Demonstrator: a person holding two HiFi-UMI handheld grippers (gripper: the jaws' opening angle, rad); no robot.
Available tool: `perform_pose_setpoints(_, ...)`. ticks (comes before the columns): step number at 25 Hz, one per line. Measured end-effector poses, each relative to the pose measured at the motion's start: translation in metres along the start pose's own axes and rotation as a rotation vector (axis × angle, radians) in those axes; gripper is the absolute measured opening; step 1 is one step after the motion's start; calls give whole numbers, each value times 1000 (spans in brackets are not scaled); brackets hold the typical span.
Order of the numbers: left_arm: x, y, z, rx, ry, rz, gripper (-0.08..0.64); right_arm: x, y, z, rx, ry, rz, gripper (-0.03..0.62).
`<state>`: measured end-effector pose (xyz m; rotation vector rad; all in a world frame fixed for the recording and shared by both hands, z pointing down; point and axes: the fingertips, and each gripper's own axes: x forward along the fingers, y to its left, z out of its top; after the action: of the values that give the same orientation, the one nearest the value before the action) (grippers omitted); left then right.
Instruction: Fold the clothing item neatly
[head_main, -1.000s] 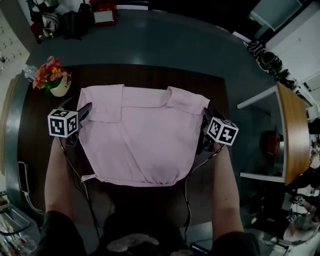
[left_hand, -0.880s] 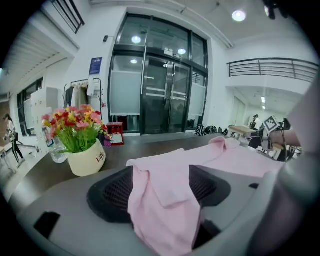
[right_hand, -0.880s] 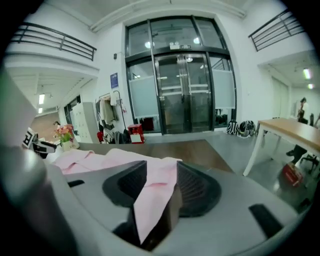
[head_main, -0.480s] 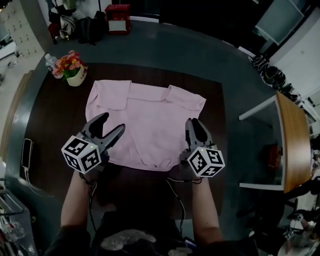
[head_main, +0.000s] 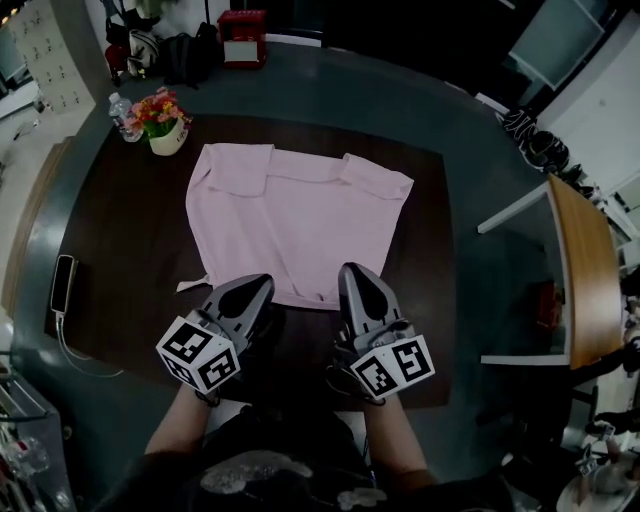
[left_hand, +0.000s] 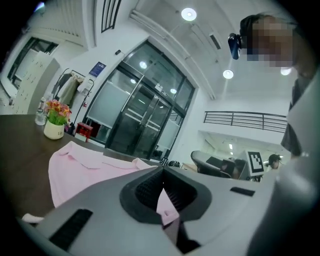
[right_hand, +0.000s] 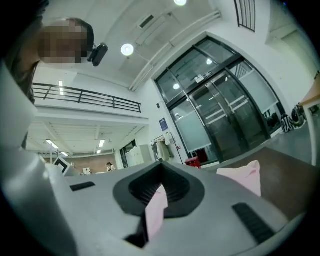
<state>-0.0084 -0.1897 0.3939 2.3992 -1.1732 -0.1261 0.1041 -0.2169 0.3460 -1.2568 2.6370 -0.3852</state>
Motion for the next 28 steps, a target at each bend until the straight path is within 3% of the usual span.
perform_pose_setpoints(9,-124,-26,-27,51,8,4,11,-55,103,-28,-34,21,7,-8)
perform_pose_setpoints(16,-215,-54,-42,72,-7,4,11,-132,178,-49,-70,38,-44,-8)
perform_pose_setpoints(22,-260,-93,-60,141,27,-35,11,-186,209,-63,-93,65,-120,-8)
perform_pose_setpoints(28,-274,-113,-78,130,53,-58,11,-220,220,-72,-103,85,-175,-8)
